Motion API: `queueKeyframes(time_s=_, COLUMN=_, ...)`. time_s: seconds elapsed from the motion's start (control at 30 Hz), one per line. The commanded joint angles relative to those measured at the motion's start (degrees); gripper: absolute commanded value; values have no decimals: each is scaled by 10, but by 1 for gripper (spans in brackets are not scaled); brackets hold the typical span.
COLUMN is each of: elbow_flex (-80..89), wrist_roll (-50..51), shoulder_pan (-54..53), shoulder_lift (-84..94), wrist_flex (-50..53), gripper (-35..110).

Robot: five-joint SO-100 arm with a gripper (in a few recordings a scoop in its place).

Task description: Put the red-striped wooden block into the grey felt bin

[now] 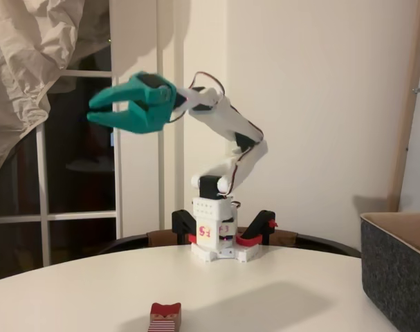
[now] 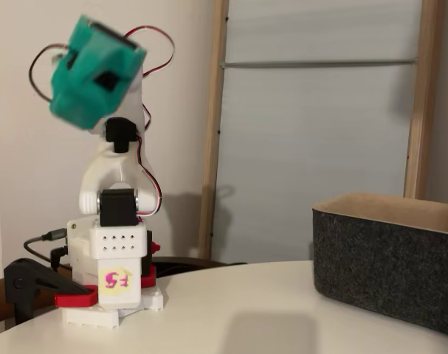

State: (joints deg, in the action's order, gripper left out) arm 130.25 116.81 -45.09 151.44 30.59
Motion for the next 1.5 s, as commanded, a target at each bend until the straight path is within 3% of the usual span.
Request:
queueKeyframes(time_s=0.0, elbow_flex=-63, wrist_roll=-15, shoulder_pan=18, shoulder_lift=-54, wrist_flex=-7, gripper=7)
queueKeyframes(time_s=0.13, elbow_flex=-105, wrist_roll=-112, shoulder_pan=45, shoulder_lift=-120, wrist_flex=-6, gripper=8)
queueKeyframes(time_s=0.33, elbow_flex=-144, wrist_roll=-338, shoulder_pan=83, shoulder_lift=-208, wrist_flex=12, gripper=12)
queueKeyframes(time_s=0.5, elbow_flex=-157, wrist_roll=-523, shoulder_pan=107, shoulder_lift=-261, wrist_flex=103, gripper=22)
queueKeyframes(time_s=0.67, elbow_flex=-173, wrist_roll=-670, shoulder_pan=126, shoulder_lift=-307, wrist_flex=265, gripper=26)
queueKeyframes(time_s=1.0, elbow_flex=-235, wrist_roll=-834, shoulder_pan=170, shoulder_lift=-405, wrist_flex=526, gripper=31)
queueKeyframes(time_s=1.47, elbow_flex=-316, wrist_roll=-982, shoulder_pan=269, shoulder_lift=-542, wrist_flex=592, gripper=33)
